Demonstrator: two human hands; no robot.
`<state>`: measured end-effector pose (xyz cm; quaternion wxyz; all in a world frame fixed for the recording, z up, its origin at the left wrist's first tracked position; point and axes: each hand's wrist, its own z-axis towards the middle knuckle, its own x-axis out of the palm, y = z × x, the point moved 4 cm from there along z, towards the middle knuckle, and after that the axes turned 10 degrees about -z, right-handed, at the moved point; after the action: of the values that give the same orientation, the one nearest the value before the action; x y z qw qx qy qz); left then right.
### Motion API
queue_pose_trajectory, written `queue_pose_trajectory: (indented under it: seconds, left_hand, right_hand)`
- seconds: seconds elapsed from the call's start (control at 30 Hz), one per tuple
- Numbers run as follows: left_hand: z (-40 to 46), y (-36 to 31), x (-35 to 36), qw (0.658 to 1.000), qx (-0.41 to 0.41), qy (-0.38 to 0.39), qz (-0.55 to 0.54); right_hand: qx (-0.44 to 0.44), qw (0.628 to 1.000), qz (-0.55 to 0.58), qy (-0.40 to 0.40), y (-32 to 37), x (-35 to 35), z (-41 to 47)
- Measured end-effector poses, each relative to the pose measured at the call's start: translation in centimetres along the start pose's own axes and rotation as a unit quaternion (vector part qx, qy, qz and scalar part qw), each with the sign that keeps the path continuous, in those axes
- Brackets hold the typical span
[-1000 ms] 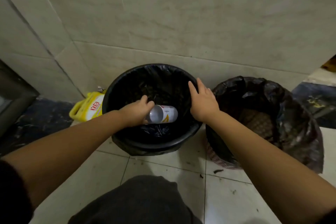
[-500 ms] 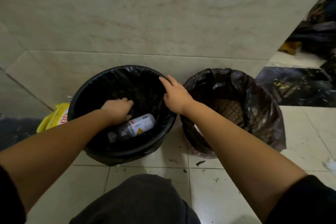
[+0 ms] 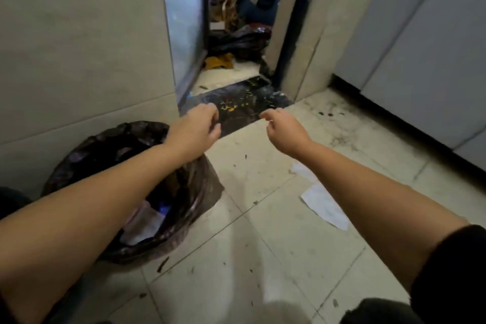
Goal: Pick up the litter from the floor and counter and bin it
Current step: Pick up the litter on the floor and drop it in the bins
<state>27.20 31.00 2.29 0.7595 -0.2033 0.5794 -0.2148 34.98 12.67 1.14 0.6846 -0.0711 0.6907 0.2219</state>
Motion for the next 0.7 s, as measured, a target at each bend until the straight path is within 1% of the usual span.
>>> queue_pose_trajectory:
  seconds: [0.07,0.17,0.23,0.3,0.4,0.53,0.6,0.7]
  left_hand:
    - [2.1,-3.3,2.7,0.997,0.041,0.058,-0.010]
    - [4.6,-7.4,5.0,0.989,0.078,0.125,-0.029]
    - [5.7,-10.1,7.1,0.984,0.088,0.150,-0.035]
    - [6.7,-12.4,10.4,0.978,0.100,0.180,-0.032]
    - [7.4,-14.4,17.6,0.967,0.106,0.232,-0.008]
    - [5.9,-14.9,28.9,0.941,0.096,0.322,0.025]
    - [5.3,-14.5,34.0,0.930,0.074,0.359,0.033]
    - [4.5,-13.4,39.9,0.920,0.023,0.390,0.042]
  right_hand:
    - [0.076,0.996,-0.044,0.029,-6.0,-1.8,0.0]
    - [0.180,0.979,-0.072,0.057,-12.3,-4.8,-0.9]
    - [0.210,0.969,-0.086,0.098,-15.5,-5.6,-2.4]
    - [0.227,0.960,-0.097,0.131,-18.8,-4.9,-3.4]
    - [0.233,0.958,-0.097,0.139,-23.7,-1.8,-3.1]
    - [0.195,0.963,-0.067,0.171,-28.5,5.9,-1.9]
    - [0.163,0.966,-0.057,0.193,-30.2,9.9,-0.7]
    - [0.121,0.968,-0.037,0.214,-31.7,14.6,1.5]
